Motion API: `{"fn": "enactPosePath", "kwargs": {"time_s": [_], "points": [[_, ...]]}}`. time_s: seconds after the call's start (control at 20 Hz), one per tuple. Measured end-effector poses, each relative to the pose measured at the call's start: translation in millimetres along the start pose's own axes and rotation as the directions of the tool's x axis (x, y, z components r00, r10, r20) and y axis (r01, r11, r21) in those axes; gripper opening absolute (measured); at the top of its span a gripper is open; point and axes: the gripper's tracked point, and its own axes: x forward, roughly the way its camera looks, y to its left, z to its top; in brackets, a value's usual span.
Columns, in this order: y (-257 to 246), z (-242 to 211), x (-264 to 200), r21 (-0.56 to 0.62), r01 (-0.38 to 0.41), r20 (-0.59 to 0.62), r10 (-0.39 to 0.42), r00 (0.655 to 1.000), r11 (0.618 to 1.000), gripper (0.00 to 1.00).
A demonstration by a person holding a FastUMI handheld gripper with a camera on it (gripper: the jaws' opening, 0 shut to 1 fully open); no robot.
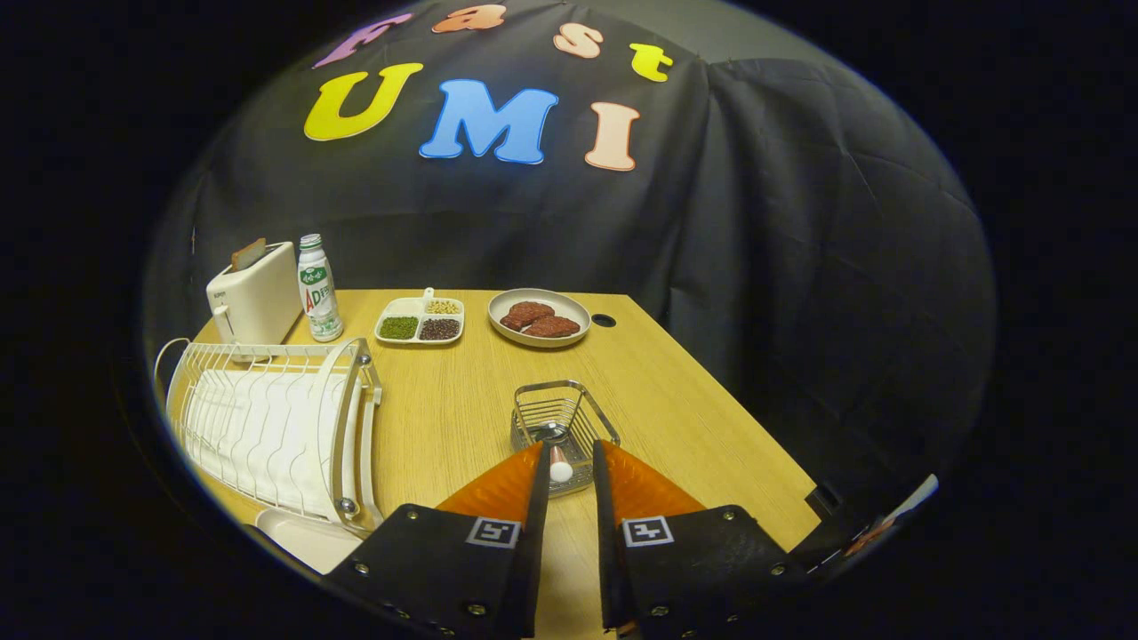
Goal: Take the plate from the dish rack, then take the spoon from the basket and place it into the plate.
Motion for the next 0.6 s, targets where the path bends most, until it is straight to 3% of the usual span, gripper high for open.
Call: {"fn": "enactPosePath", "kwargs": {"time_s": [0.2, 0.25, 0.35, 0.4, 0.5, 0.55, 0.6], "points": [[6.6, -2.4, 25.5, 0.013, -0.017, -0.035, 0.018, 0.999, 1.000, 0.28], [3.5, -4.6, 15.0, 0.009, -0.012, -0.031, 0.012, 0.999, 1.000, 0.14], [6.4, -5.5, 14.1, 0.003, -0.019, -0.032, 0.019, 0.999, 1.000, 0.14], [5.1, -4.1, 12.3, -0.006, -0.012, -0.033, 0.012, 0.999, 1.000, 0.08], [10.3, -0.3, 9.5, -0.013, -0.038, -0.019, 0.037, 0.999, 0.999, 0.08], [9.1, -0.2, 9.0, -0.019, -0.037, -0.014, 0.037, 0.999, 0.999, 0.01], [7.7, 2.9, 4.6, -0.028, -0.034, -0.007, 0.033, 0.999, 0.999, 0.01]]}}
